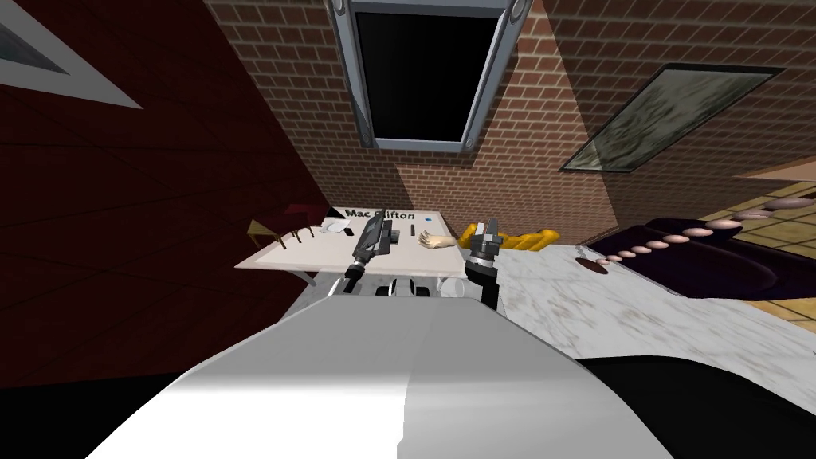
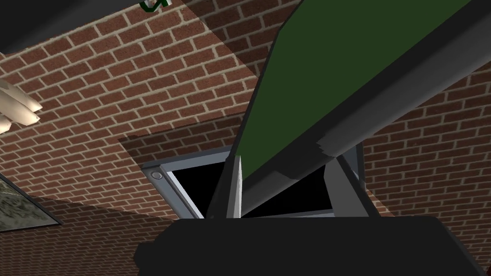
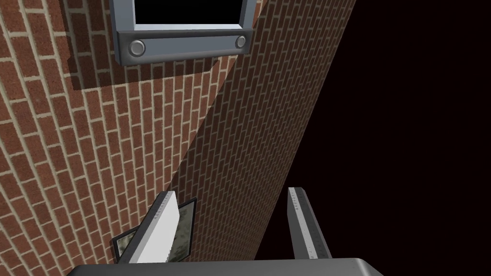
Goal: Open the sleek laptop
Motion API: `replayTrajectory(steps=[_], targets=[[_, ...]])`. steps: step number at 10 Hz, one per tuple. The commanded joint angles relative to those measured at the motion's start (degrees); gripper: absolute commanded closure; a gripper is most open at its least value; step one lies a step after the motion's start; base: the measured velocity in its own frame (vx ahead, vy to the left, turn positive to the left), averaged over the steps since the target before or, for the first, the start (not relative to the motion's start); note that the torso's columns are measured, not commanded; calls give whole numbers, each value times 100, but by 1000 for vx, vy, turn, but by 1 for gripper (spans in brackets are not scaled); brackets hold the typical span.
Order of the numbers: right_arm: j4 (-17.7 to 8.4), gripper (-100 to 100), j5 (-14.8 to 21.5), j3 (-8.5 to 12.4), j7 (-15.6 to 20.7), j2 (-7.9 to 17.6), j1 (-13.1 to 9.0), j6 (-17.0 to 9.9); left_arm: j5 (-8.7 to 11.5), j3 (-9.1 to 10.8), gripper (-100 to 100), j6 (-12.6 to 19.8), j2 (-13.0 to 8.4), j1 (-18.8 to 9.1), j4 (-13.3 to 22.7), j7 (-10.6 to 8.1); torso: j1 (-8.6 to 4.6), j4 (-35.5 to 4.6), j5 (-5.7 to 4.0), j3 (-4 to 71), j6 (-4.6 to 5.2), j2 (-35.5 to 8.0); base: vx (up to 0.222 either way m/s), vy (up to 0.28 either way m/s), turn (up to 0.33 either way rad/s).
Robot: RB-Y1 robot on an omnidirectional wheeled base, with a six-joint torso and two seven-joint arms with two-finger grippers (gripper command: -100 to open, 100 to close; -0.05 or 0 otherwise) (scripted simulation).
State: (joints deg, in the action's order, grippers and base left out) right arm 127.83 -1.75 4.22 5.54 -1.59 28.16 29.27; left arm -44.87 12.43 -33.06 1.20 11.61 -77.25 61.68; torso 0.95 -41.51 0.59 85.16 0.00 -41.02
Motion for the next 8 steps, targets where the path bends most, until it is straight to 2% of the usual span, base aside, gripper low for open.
replayTrajectory(steps=[1, 2, 5, 6, 8], targets=[[0, 0, 0, 0, 0, 0, 0, 0, 101, -109, 100, -114, 21, 186, 230, 462, -2, 1, -7, -30, -16, 3, -3, -20, 76], [0, 0, 0, 0, 0, 0, 0, 0, 80, -120, -100, -14, -64, 1, 72, 292, 1, -12, -10, -44, -30, 6, -39, -23, -26], [0, 0, 0, 0, 0, 0, -1, 0, 26, -249, -100, 463, -276, -238, -116, 18, -97, -83, -61, -72, -1, -142, -72, 0, -66], [0, 0, 0, 0, 0, 0, -1, 0, 26, -249, -100, 492, -276, -238, -116, 18, -104, -92, -66, -78, -1, -157, -63, 5, -20], [0, 0, 0, -1, 0, 0, -1, 0, -10, -335, -100, 828, -417, -397, -241, -165, -108, -88, -66, -65, 1, -138, -61, -15, -60]])
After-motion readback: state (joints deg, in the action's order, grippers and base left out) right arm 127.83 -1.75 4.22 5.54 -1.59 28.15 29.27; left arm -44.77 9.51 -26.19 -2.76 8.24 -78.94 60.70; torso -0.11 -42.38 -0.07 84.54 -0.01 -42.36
